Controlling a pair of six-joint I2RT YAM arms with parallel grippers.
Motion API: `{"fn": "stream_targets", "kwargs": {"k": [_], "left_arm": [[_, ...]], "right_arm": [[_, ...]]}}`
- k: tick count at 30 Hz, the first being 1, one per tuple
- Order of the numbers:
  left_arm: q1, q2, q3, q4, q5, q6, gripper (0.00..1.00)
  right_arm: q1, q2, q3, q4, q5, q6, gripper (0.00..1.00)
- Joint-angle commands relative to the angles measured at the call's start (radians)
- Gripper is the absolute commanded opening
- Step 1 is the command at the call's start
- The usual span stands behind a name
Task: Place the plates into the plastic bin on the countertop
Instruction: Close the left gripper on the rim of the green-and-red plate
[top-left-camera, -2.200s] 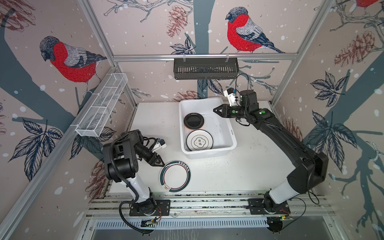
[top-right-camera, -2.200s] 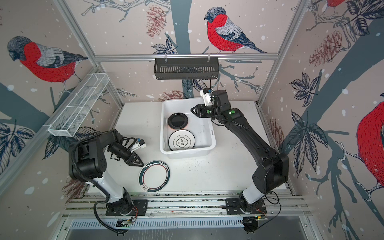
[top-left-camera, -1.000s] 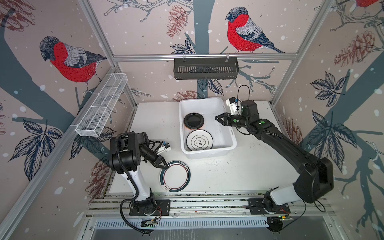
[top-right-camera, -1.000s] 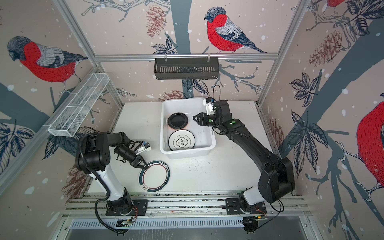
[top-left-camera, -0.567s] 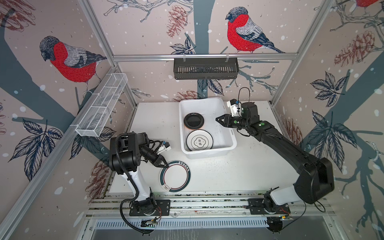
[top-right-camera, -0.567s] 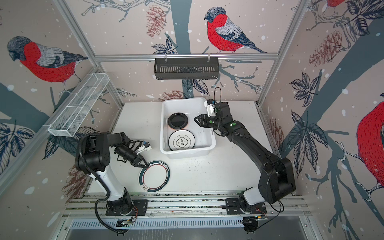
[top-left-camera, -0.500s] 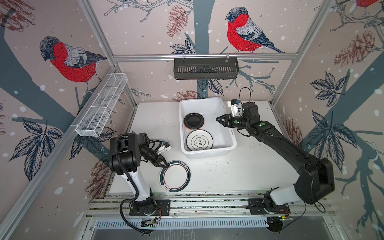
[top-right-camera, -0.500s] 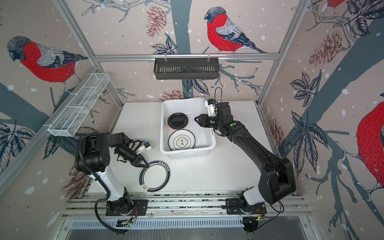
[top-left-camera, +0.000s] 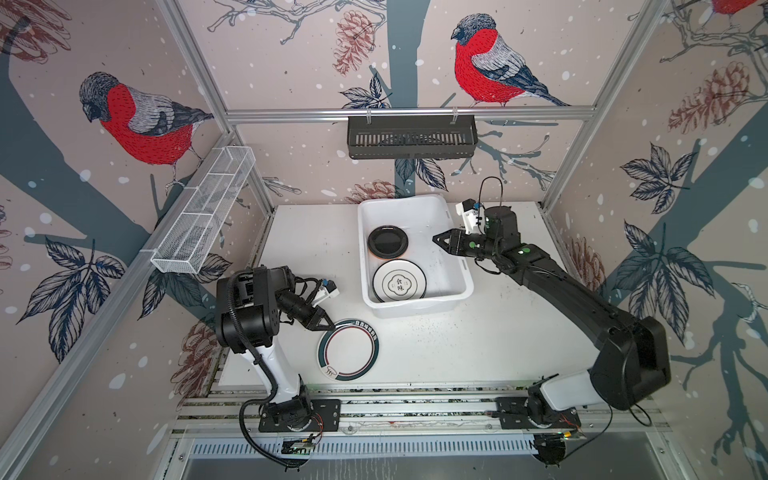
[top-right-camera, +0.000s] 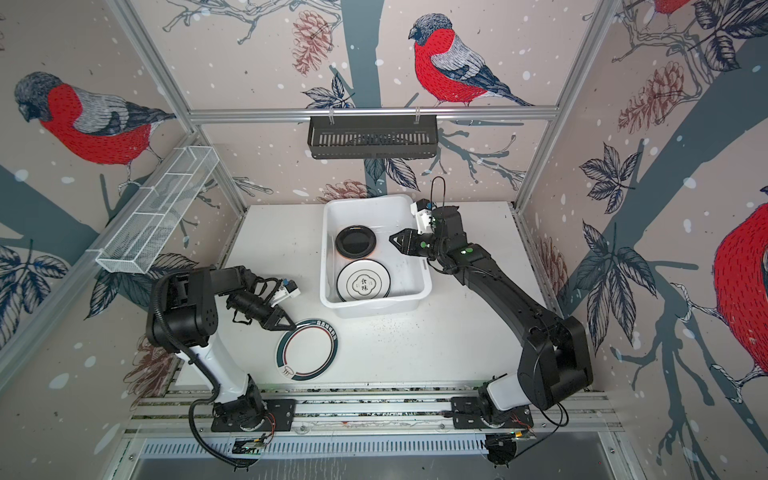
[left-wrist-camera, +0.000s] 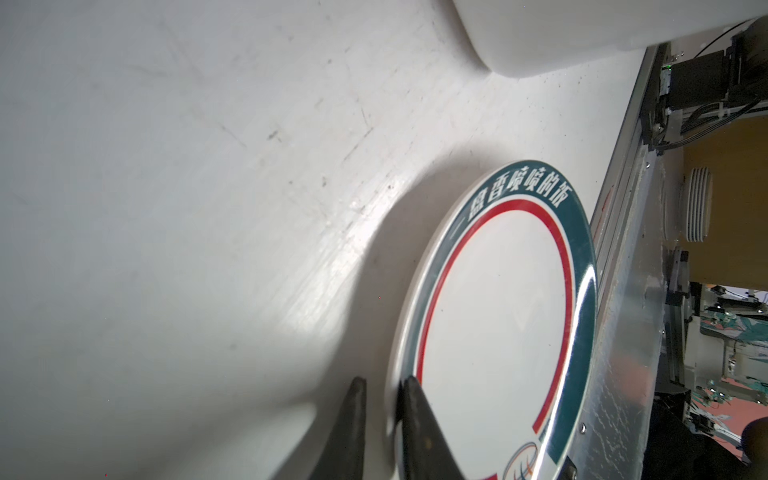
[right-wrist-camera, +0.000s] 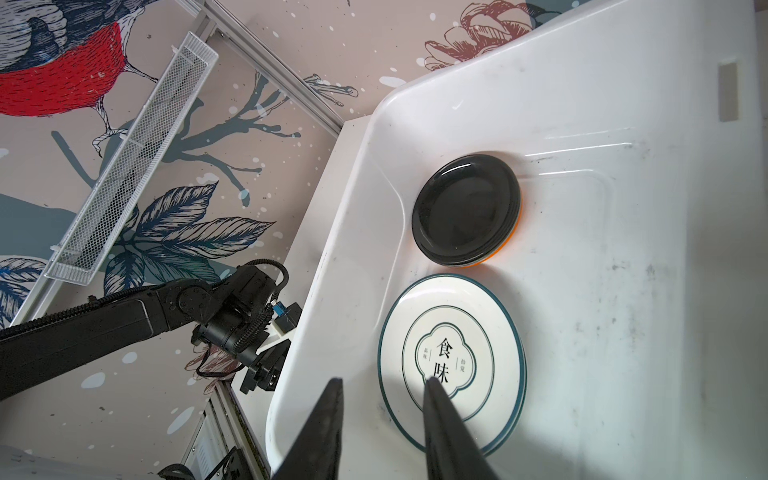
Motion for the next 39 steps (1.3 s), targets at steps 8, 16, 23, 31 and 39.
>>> {"fn": "stream_targets", "kwargs": {"k": [8,16,23,31,39], "left_arm": [[0.025,-0.027,0.01,0.014,0.003,0.017,0.13],[0.06,-0.037,0.039,0.005,0.005,0.019,0.1],[0.09,-0.009,0.102,-0.047,0.002,0.038,0.14],[0.091,0.024,0.083,-0.021,-0.022,0.036,0.16],[0.101,0.052,0.09,-0.059,-0.061,0.067,0.29]], "right_arm": [[0.0,0.01,-0.012,0.065,-0.016,0.016,0.35],[0.0,0.025,-0.006,0.072,-0.02,0.021,0.35],[0.0,0.039,-0.001,0.076,-0.025,0.019,0.35],[-0.006,0.044,-0.004,0.076,-0.028,0.016,0.35],[-0.013,0.04,0.001,0.073,-0.032,0.014,0.35]]}}
